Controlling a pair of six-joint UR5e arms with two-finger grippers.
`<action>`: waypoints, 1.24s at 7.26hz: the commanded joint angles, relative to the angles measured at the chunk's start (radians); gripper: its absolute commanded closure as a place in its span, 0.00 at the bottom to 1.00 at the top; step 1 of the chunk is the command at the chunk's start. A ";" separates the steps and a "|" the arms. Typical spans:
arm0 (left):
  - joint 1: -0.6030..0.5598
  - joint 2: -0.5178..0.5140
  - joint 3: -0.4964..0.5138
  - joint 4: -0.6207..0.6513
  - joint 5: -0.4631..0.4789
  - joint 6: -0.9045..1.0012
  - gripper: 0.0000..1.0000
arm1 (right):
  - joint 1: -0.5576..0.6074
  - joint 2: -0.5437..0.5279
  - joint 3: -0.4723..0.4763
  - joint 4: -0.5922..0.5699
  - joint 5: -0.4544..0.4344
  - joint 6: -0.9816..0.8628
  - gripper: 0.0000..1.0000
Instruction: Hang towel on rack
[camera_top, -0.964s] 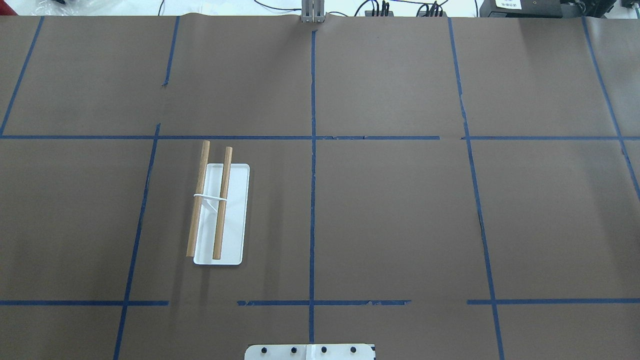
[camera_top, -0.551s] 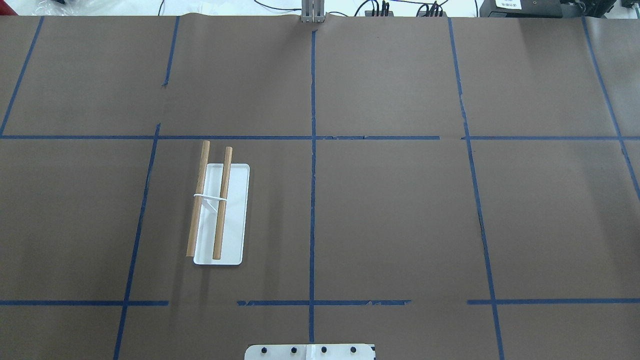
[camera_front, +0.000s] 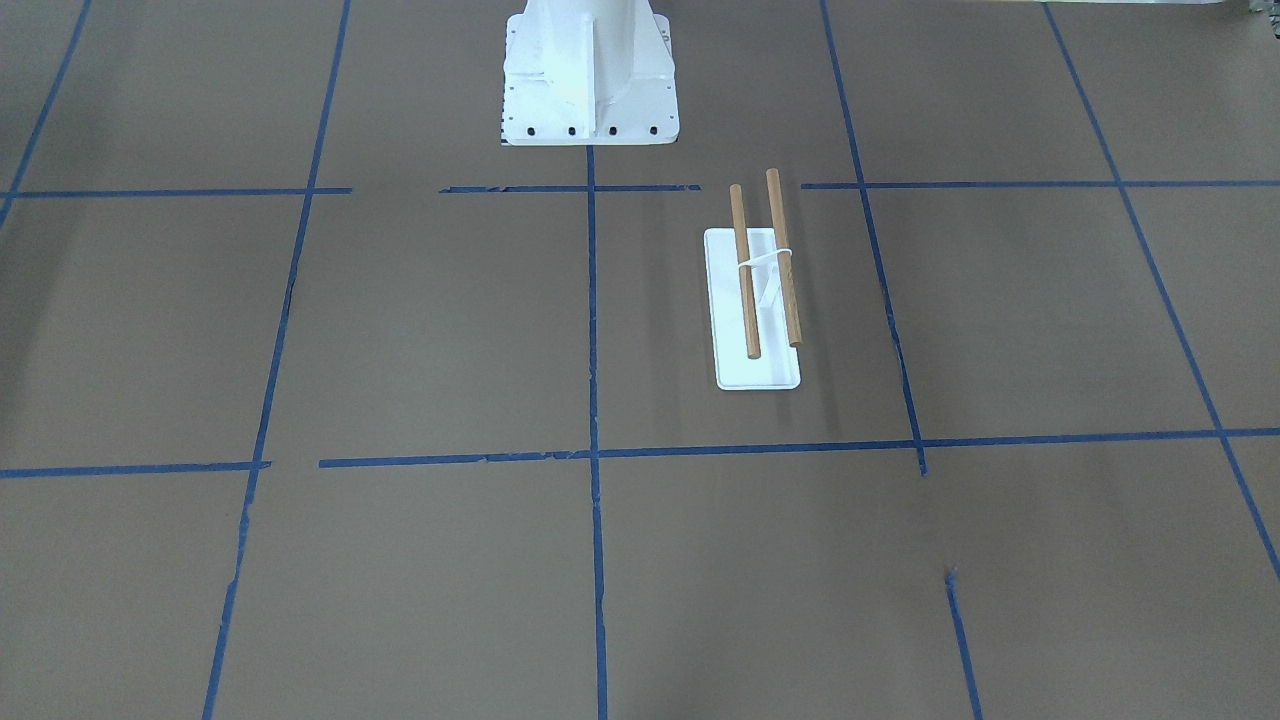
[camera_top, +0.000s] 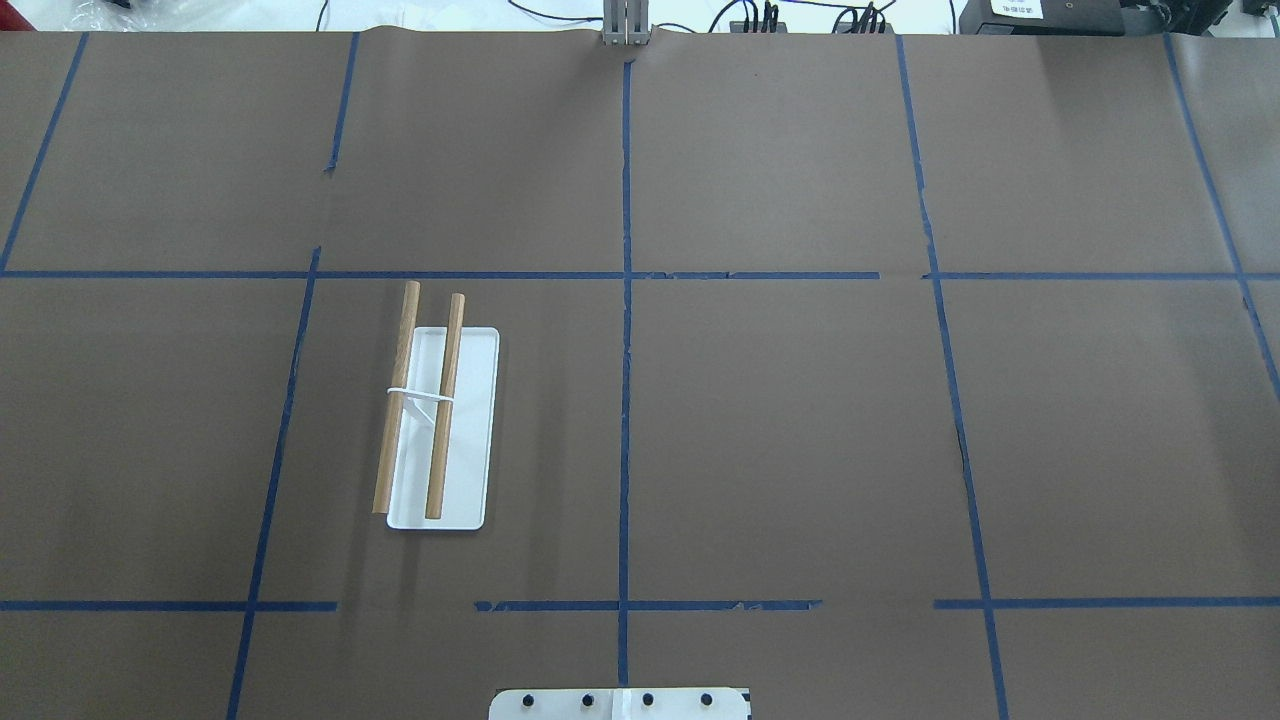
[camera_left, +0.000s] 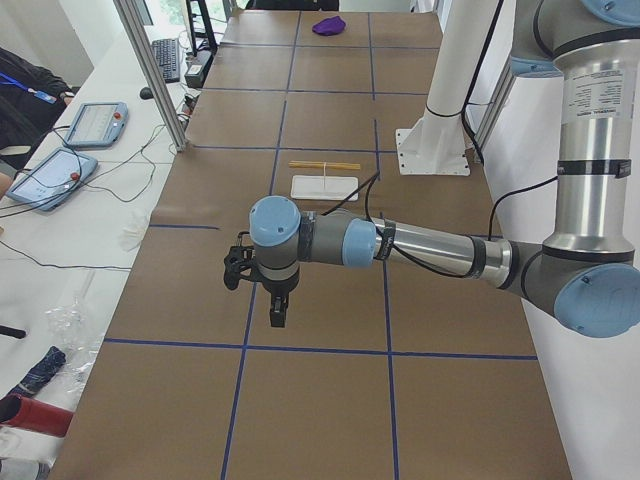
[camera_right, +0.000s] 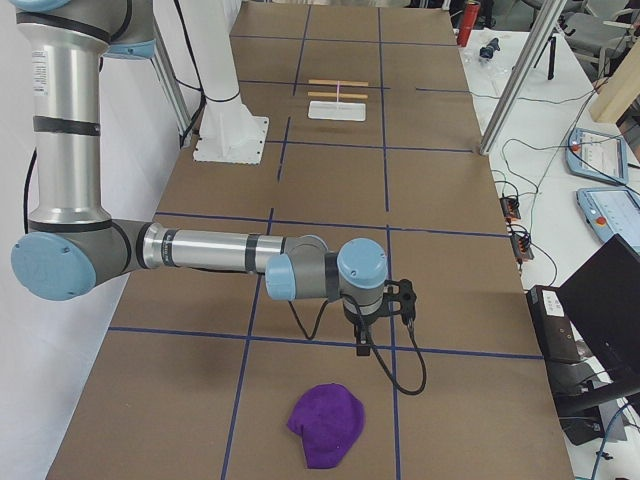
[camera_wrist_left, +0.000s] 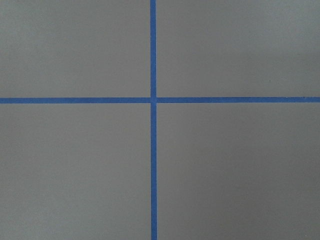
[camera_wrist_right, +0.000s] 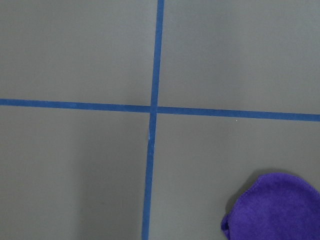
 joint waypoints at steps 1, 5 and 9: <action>-0.001 0.000 -0.004 0.000 0.000 0.000 0.00 | -0.001 -0.054 -0.150 0.269 -0.025 -0.067 0.00; -0.001 -0.004 -0.004 -0.001 0.000 0.000 0.00 | -0.025 -0.056 -0.261 0.282 -0.035 -0.323 0.00; -0.002 -0.001 -0.002 -0.003 -0.002 0.003 0.00 | -0.039 -0.018 -0.407 0.285 -0.087 -0.419 0.00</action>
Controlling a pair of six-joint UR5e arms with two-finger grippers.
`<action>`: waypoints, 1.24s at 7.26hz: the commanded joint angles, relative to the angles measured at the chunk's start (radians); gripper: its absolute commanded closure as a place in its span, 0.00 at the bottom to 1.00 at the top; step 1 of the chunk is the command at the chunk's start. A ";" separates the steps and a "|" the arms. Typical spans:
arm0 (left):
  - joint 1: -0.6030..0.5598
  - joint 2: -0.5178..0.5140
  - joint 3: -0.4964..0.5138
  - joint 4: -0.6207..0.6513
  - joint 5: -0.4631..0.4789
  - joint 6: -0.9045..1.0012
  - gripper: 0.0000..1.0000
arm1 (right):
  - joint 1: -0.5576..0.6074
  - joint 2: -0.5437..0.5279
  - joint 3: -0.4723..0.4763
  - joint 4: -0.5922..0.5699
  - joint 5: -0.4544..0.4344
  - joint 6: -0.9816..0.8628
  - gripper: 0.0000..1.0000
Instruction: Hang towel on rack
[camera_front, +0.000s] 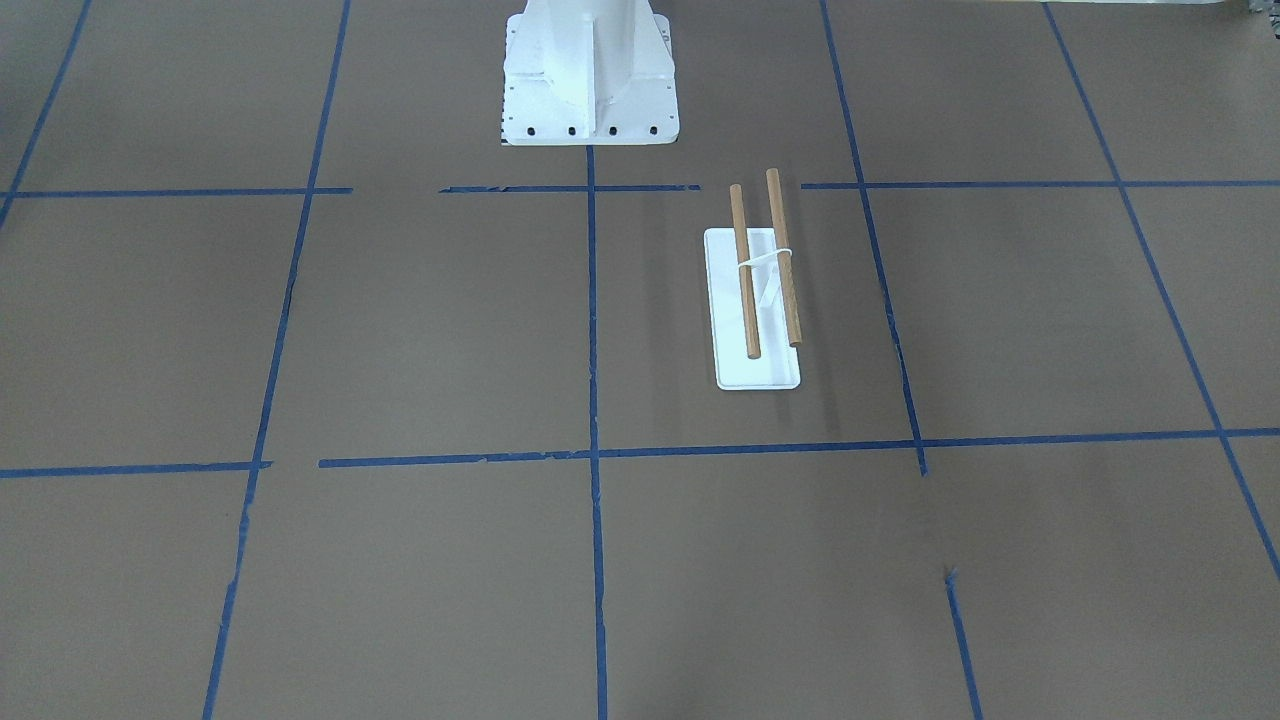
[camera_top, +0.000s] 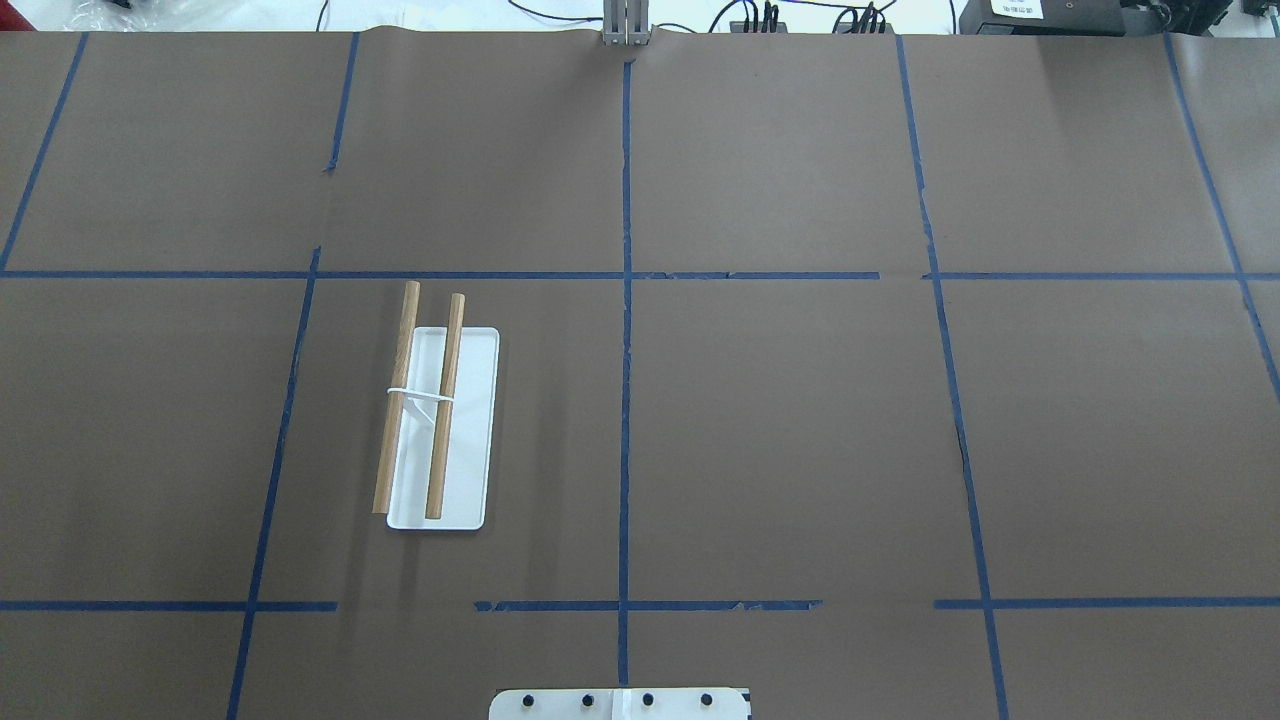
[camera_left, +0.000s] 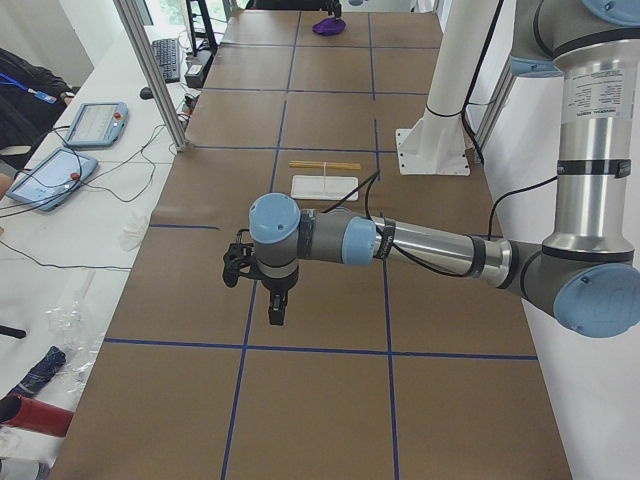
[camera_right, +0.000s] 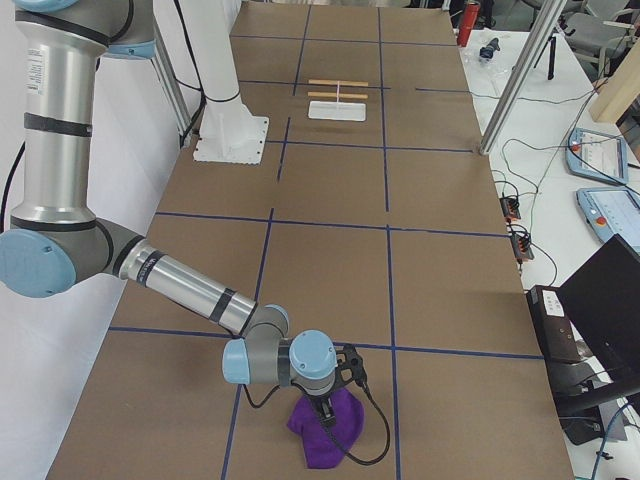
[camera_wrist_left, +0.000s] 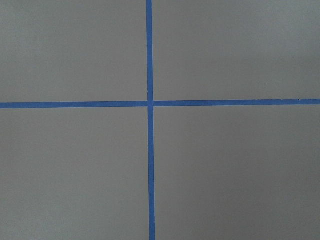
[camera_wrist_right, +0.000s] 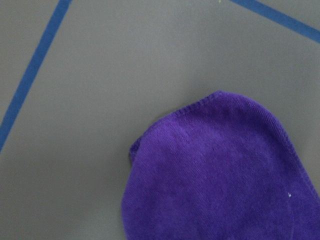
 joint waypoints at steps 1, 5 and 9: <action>0.000 0.000 -0.001 -0.001 -0.001 0.000 0.00 | -0.009 0.038 -0.085 0.002 -0.025 -0.018 0.00; -0.001 -0.011 0.001 -0.004 -0.001 0.001 0.00 | -0.017 0.047 -0.144 -0.001 -0.028 -0.033 0.24; -0.001 -0.014 0.002 -0.004 0.001 0.001 0.00 | -0.017 0.050 -0.130 0.002 -0.027 -0.073 1.00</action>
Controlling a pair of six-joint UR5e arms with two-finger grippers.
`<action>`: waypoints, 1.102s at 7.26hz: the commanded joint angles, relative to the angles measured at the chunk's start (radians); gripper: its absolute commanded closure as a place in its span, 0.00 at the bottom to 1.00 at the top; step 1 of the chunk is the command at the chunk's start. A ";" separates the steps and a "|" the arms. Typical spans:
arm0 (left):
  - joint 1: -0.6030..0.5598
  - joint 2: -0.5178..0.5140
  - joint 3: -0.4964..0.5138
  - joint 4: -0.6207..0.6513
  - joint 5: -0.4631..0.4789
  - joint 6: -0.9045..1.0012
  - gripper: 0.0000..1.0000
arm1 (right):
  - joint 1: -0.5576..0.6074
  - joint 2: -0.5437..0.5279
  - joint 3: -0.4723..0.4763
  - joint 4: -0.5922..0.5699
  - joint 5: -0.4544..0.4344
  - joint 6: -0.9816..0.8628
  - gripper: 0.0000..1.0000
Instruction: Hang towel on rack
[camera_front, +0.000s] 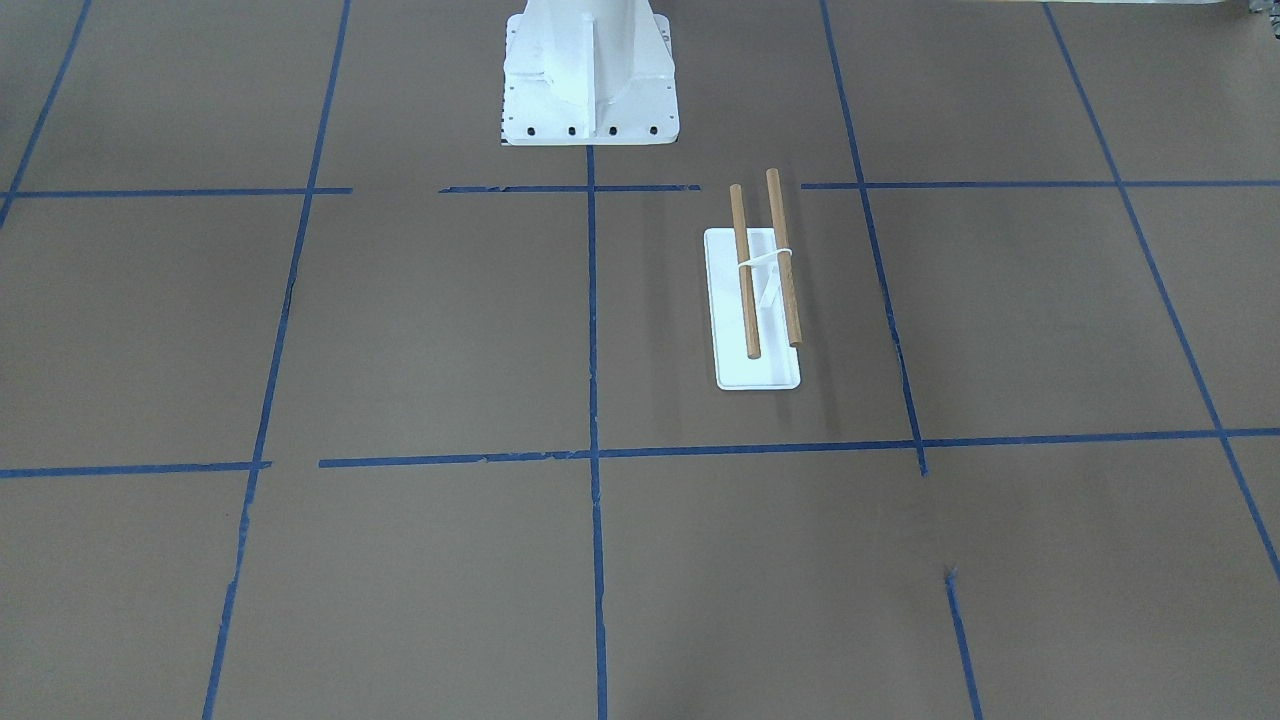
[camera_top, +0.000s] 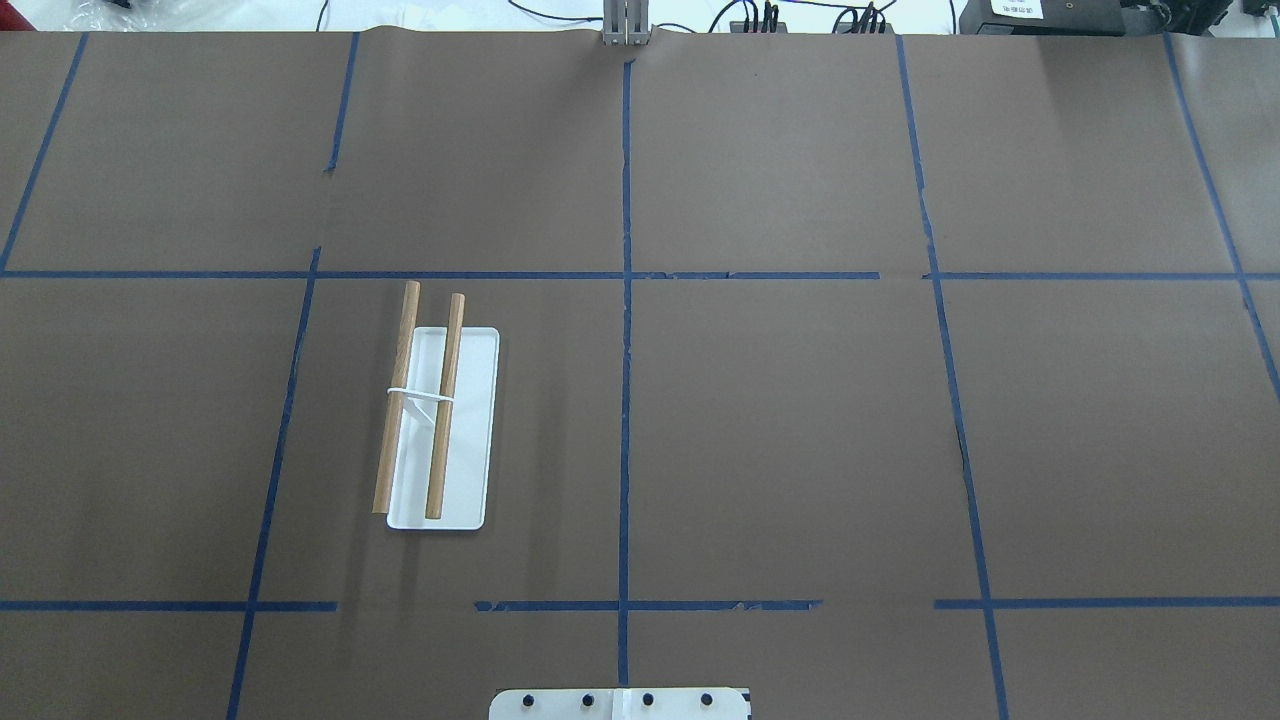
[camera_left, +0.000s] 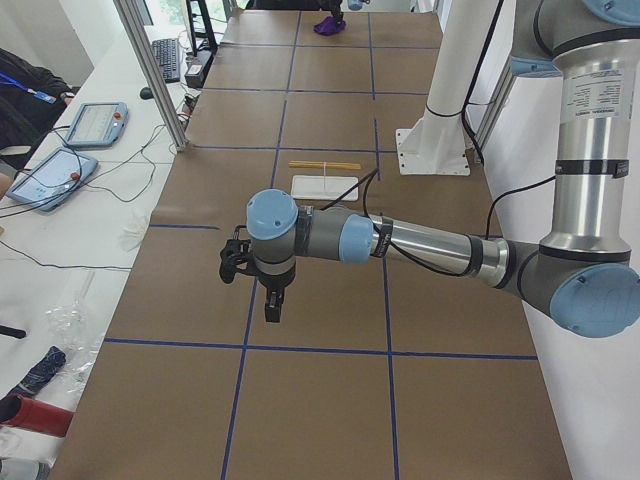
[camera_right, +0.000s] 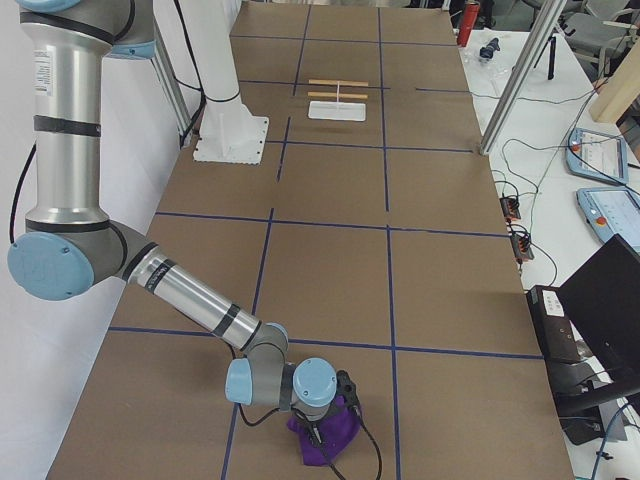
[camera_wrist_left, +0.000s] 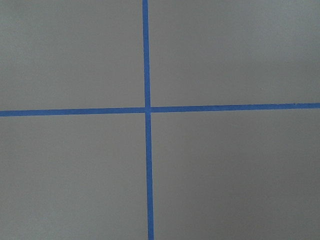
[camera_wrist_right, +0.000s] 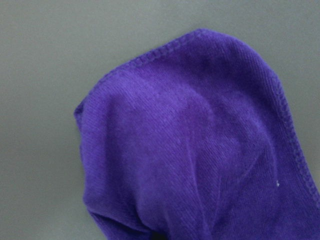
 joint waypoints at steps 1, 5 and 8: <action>0.000 -0.002 0.003 -0.002 -0.001 0.000 0.00 | 0.001 0.001 0.033 0.005 0.010 -0.007 1.00; 0.003 -0.011 0.006 -0.082 0.000 -0.003 0.00 | 0.108 0.123 0.377 -0.364 0.046 -0.006 1.00; 0.009 -0.042 0.038 -0.296 0.002 0.003 0.00 | 0.035 0.285 0.522 -0.472 0.038 0.153 1.00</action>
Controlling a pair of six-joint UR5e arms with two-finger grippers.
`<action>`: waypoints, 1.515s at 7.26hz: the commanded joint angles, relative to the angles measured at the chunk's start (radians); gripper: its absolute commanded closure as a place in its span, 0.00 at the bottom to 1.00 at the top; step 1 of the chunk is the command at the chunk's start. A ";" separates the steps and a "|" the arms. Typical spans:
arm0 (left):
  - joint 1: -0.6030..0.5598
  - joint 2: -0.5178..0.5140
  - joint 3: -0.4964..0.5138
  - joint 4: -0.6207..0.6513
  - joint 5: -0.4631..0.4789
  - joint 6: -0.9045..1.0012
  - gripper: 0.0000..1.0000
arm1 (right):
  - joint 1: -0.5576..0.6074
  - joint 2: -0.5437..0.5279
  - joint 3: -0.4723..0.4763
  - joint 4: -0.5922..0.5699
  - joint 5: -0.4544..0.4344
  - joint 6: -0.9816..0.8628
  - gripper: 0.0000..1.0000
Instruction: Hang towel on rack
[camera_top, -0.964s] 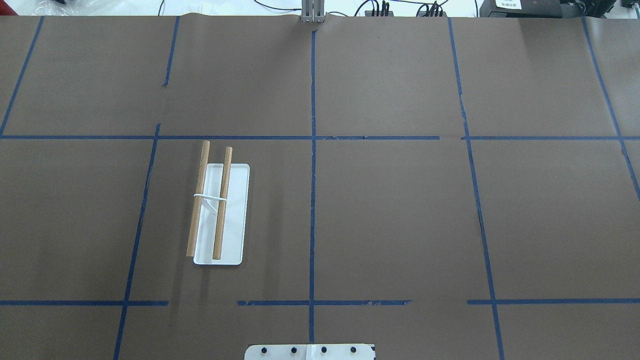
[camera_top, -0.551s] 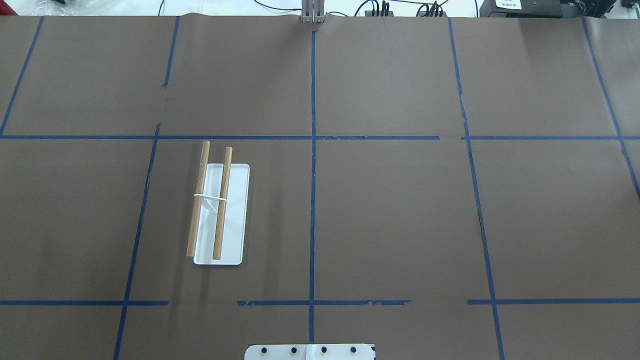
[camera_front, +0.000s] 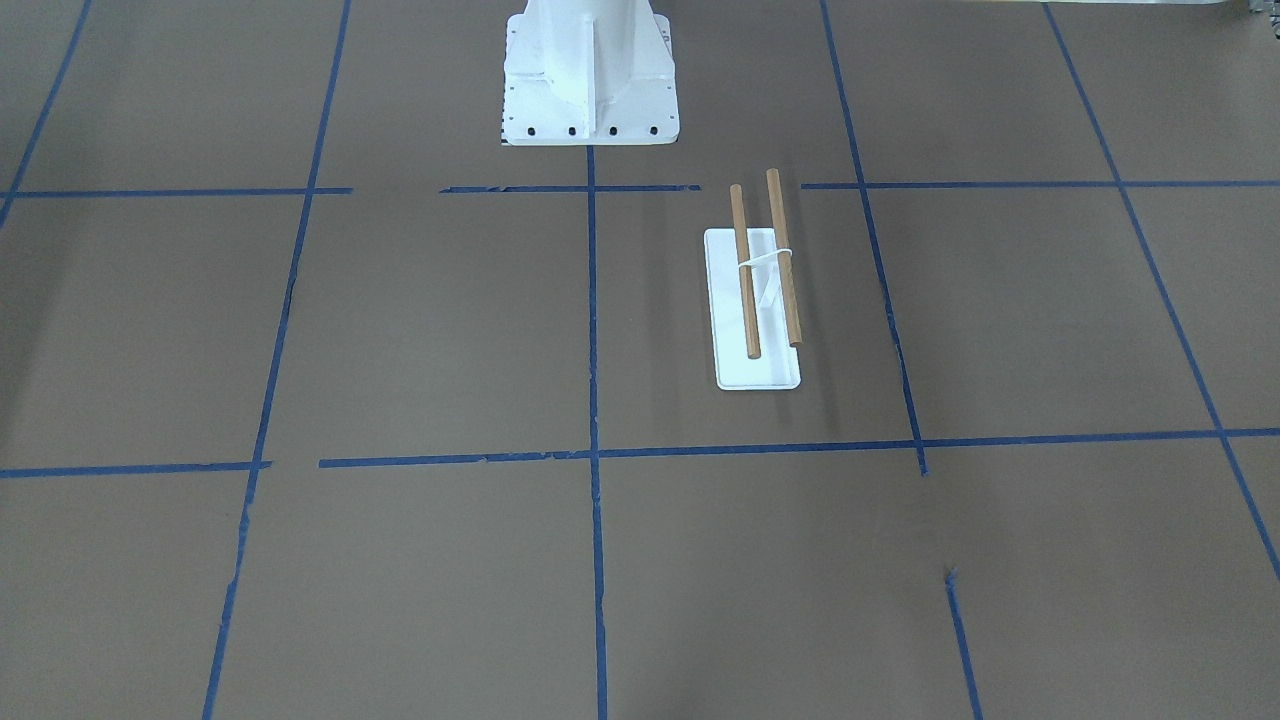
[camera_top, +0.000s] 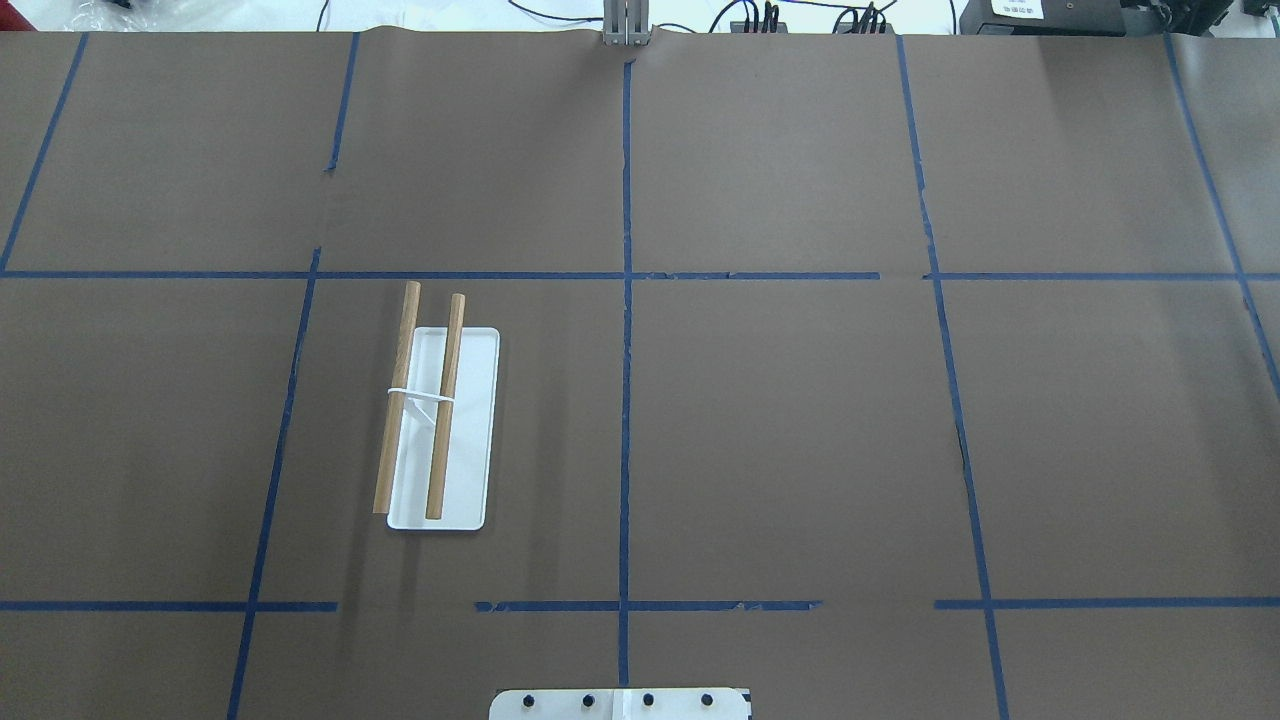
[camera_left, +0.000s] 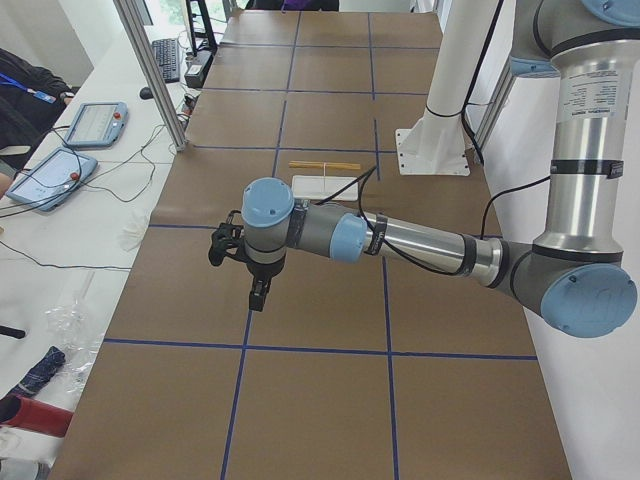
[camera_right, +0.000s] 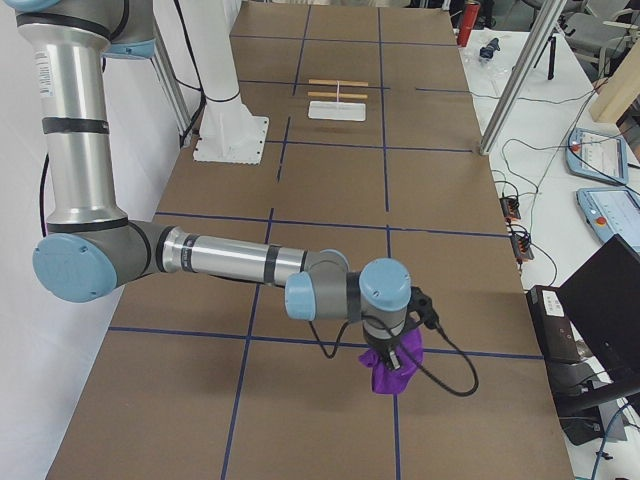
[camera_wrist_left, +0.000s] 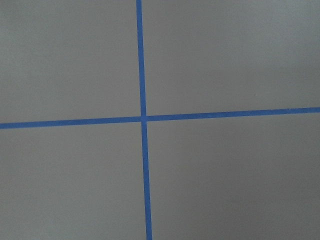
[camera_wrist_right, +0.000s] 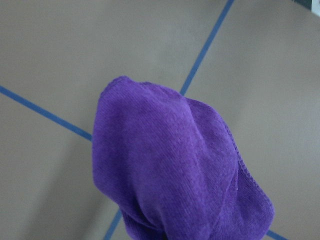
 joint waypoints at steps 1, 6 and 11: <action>0.030 -0.013 0.073 -0.254 0.001 -0.001 0.00 | -0.148 0.118 0.101 -0.023 0.002 0.250 1.00; 0.068 -0.043 0.126 -0.541 0.006 -0.109 0.00 | -0.597 0.320 0.225 0.412 -0.164 0.968 1.00; 0.277 -0.130 0.123 -1.038 0.121 -0.911 0.04 | -1.088 0.318 0.436 0.497 -0.767 1.210 1.00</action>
